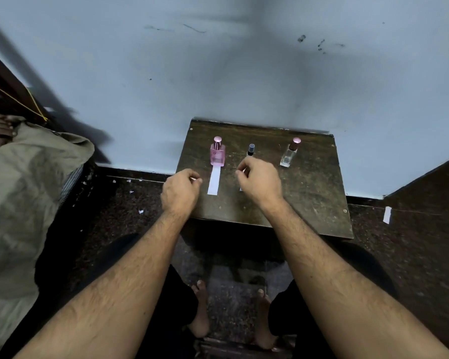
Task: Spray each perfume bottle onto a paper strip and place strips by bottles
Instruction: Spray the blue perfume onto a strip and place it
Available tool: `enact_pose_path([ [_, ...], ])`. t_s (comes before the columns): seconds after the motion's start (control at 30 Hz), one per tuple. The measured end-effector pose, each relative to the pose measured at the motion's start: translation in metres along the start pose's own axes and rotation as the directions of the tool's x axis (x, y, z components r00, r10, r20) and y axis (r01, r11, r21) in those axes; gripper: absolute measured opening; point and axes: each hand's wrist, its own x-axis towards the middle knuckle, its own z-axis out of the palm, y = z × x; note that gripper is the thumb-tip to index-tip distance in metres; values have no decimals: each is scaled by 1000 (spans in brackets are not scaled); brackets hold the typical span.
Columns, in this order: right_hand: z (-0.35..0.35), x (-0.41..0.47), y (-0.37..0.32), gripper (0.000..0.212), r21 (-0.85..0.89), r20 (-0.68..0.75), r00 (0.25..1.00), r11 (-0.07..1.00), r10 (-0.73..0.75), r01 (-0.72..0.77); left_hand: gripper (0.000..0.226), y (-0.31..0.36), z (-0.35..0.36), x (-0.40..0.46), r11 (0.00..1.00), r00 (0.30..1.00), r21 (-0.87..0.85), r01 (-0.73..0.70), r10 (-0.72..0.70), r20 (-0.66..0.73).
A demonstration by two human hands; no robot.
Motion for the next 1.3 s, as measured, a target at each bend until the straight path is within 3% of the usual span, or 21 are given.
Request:
enact_pose_path([
  [0.23,49,-19,-42,11,-18,217,973,996,-76,82,14,-43,-29,3,988,985,30,154,-156,75],
  [0.5,92,-14,-67,30,-135,336,936,978,-109,162,11,-65,-32,7,983,969,18,184,-184,165],
  [0.83,104,-8,-69,19,-207,345,933,961,-103,182,20,-64,-28,6,992,971,10,124,-124,205],
  [1.3,102,-2,-66,19,-79,351,936,995,-24,55,9,-49,-24,0,995,982,73,74,-85,166],
])
